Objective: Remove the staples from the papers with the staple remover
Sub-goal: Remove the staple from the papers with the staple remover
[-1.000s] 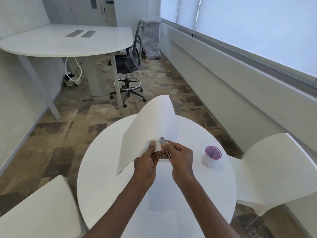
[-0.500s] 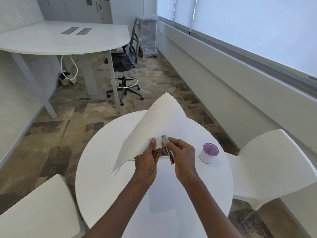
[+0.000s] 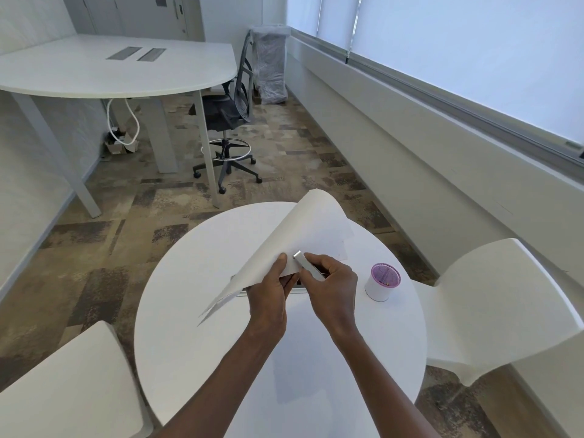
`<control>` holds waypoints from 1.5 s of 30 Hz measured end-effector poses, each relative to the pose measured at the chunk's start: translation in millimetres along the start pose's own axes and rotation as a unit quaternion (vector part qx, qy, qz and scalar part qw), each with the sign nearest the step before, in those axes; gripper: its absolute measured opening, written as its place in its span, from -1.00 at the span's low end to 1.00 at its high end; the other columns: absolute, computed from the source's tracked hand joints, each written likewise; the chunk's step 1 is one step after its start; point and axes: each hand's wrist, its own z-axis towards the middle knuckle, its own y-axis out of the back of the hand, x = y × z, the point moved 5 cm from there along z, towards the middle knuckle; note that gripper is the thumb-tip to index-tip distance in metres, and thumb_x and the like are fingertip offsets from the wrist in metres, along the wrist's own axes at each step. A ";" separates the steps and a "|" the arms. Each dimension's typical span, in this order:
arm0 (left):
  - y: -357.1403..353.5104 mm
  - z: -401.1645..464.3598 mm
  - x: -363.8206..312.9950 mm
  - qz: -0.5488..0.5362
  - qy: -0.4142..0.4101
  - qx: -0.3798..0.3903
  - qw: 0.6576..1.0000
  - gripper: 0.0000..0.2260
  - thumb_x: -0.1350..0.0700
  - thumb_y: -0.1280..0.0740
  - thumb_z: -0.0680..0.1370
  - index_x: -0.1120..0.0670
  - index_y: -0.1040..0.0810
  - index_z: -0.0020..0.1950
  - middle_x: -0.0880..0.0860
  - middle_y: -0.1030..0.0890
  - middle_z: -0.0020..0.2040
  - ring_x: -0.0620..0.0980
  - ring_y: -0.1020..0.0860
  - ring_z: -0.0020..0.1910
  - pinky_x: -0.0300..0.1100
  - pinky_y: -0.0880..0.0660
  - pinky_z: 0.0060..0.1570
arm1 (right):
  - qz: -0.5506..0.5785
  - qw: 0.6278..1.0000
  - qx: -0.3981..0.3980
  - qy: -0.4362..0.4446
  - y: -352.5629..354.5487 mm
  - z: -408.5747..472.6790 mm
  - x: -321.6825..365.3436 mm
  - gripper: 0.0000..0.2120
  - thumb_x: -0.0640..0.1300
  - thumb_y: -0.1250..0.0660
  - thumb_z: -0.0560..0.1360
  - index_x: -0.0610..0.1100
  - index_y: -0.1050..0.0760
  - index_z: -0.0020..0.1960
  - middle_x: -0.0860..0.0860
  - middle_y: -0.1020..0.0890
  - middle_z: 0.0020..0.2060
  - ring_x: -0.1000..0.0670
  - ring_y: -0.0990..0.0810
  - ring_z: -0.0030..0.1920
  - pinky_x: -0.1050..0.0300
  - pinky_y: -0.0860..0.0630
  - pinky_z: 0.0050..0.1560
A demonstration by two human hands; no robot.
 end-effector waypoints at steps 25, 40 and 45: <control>-3.3 7.4 15.0 0.016 0.119 -0.124 0.985 -0.75 0.14 -0.44 0.49 0.20 -0.56 0.12 0.19 -0.71 0.05 0.11 -0.70 -0.12 -0.11 -0.61 -0.16 | -0.324 0.870 -0.018 0.372 -39.5 -11.8 -6.0 -0.76 -0.40 -0.50 0.36 -0.36 -0.66 0.03 -0.20 -0.71 -0.02 -0.19 -0.69 -0.07 0.00 -0.65 -0.13; -7.3 9.5 15.8 -0.007 0.105 -0.066 0.992 -0.64 0.20 -0.37 0.58 0.16 -0.42 0.35 0.23 -0.64 0.16 0.12 -0.70 -0.02 -0.11 -0.68 -0.18 | -0.107 0.988 -0.079 0.085 -8.9 6.2 -32.6 -0.71 -0.29 -0.40 0.50 -0.16 -0.56 0.21 0.11 -0.58 0.00 0.08 -0.56 -0.01 0.25 -0.55 -0.04; -6.3 10.4 19.7 -0.014 0.099 -0.065 0.993 -0.69 0.23 -0.35 0.59 0.14 -0.45 0.33 0.20 -0.62 0.23 0.12 -0.67 0.06 -0.06 -0.62 -0.02 | -0.008 0.994 -0.078 -0.076 -3.0 7.2 -51.7 -0.93 -0.15 -0.27 0.62 -0.07 -0.48 0.09 -0.01 -0.57 -0.12 -0.11 -0.59 -0.09 0.01 -0.63 -0.13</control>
